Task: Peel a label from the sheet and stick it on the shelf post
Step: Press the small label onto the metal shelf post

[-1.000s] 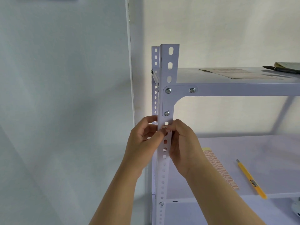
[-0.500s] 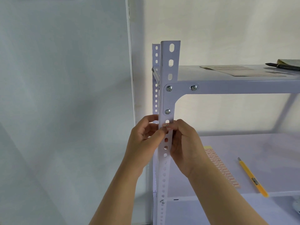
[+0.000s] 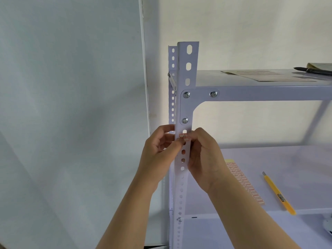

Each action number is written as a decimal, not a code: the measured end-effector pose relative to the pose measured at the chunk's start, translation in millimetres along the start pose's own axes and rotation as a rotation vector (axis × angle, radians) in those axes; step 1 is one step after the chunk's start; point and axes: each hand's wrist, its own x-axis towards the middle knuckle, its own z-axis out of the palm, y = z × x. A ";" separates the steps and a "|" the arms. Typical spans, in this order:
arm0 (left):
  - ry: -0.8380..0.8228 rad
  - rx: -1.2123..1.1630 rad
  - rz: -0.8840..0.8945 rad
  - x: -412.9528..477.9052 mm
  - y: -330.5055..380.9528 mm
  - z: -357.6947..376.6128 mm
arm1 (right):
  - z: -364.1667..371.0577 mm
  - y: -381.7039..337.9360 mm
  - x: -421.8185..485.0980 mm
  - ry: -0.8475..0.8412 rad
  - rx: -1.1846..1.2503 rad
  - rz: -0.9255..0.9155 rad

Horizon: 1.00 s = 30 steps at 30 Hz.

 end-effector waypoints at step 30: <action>-0.012 -0.065 0.011 0.1 -5.8 0.6 | -14.8 3.6 -16.8 0.381 -1.067 -1.053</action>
